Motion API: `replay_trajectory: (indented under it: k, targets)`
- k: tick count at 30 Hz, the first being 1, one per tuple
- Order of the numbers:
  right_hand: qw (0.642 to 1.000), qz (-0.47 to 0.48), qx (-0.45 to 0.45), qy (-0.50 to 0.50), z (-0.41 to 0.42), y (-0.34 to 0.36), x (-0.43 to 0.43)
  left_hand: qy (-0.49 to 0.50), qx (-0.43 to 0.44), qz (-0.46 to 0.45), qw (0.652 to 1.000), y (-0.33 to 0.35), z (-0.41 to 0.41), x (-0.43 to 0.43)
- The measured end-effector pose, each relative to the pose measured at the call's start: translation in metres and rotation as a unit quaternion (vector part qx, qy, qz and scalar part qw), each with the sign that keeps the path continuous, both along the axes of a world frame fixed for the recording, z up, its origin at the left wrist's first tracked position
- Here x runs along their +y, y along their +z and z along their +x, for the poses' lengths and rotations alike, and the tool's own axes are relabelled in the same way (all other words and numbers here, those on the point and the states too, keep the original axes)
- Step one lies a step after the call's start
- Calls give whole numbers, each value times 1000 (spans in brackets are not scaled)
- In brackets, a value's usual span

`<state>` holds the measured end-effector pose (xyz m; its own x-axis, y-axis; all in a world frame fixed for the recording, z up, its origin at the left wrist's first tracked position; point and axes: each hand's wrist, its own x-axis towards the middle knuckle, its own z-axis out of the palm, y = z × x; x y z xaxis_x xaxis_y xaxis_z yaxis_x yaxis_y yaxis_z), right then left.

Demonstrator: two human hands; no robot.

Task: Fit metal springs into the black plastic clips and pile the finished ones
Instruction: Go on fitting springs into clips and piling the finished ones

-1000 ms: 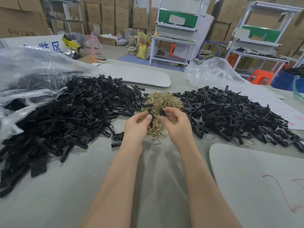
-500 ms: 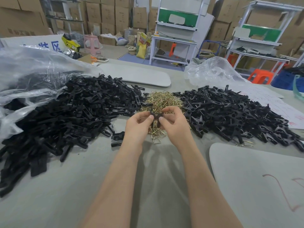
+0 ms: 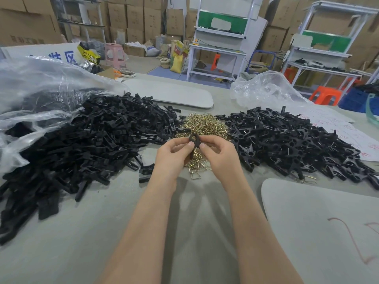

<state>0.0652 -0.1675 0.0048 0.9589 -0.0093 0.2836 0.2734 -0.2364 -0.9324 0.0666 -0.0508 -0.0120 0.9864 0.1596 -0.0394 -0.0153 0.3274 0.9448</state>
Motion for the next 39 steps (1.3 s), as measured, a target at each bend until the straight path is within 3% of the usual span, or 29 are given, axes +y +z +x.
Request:
replay_trajectory:
  k: [5,10,15,17,19,21,24,28,34,39]
  targets:
    - [992,108,61,37,-1,2,-2,-20,-5,-32,999,5,-3,1]
    - [953,258,126,96,0,4,-3,-71,13,-67,995,9,-6,4]
    - [931,321,163,59,2,1,5,-68,24,-127,989,11,-4,4]
    - [966,220,137,-1,2,-2,6,-28,29,-167,985,10,-2,5]
    - [993,-26,84,-79,4,-7,2,30,47,-241,969,10,1,10]
    - [964,-238,75,-89,3,-12,1,69,62,-321,943,9,3,16]
    - [925,-359,112,-56,4,-27,15,69,67,-385,918,10,2,21]
    - [921,-373,27,-109,5,-37,27,58,76,-419,903,10,1,21]
    - [934,-340,4,-112,7,-38,22,38,97,-423,900,11,-2,18]
    - [963,-244,-22,-116,9,-35,21,35,128,-406,904,9,-2,17]
